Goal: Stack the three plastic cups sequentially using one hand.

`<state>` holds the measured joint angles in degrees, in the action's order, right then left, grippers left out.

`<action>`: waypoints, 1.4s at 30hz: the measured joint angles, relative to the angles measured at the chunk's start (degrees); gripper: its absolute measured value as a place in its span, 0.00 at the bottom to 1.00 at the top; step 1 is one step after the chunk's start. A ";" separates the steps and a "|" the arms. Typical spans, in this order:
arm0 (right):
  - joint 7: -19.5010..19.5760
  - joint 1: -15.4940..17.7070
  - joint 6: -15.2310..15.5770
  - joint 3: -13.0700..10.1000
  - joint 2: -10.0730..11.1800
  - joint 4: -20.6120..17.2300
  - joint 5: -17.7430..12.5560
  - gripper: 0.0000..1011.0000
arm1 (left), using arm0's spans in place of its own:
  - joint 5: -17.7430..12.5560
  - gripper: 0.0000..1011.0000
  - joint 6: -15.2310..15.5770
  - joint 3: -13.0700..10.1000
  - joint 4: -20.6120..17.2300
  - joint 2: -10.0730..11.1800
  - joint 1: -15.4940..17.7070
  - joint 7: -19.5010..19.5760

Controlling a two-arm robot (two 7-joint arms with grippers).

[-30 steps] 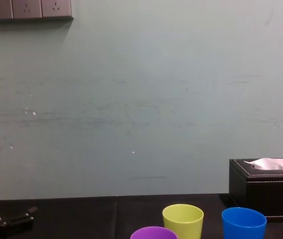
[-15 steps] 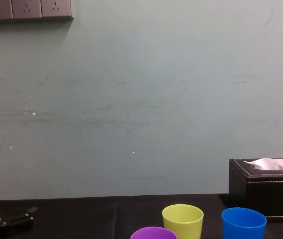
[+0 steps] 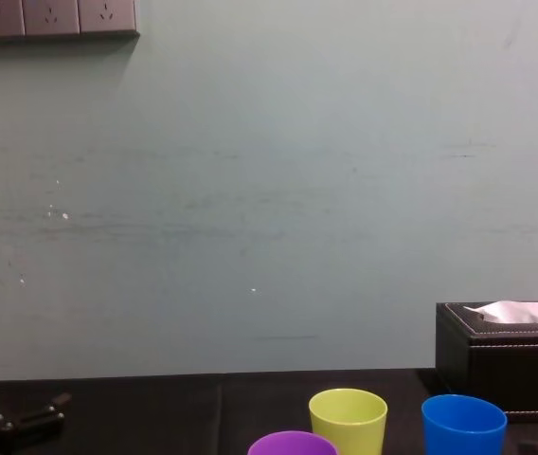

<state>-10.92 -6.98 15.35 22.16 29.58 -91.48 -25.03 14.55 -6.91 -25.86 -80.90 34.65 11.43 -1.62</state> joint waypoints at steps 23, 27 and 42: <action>0.81 -4.84 -0.02 0.87 -6.35 7.44 6.07 0.99 | 0.00 0.99 0.00 0.00 0.00 0.00 0.00 0.00; 0.98 -5.05 -0.06 0.68 -7.12 8.01 6.84 0.99 | 0.00 0.99 0.00 0.00 0.00 0.00 0.00 0.00; 2.16 -5.08 -0.39 -1.34 -9.50 9.56 9.20 0.99 | 0.00 0.99 0.00 0.00 0.00 0.00 0.00 0.00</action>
<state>-8.77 -12.06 14.96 20.81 20.08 -81.92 -15.83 14.55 -6.91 -25.86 -80.90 34.65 11.43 -1.62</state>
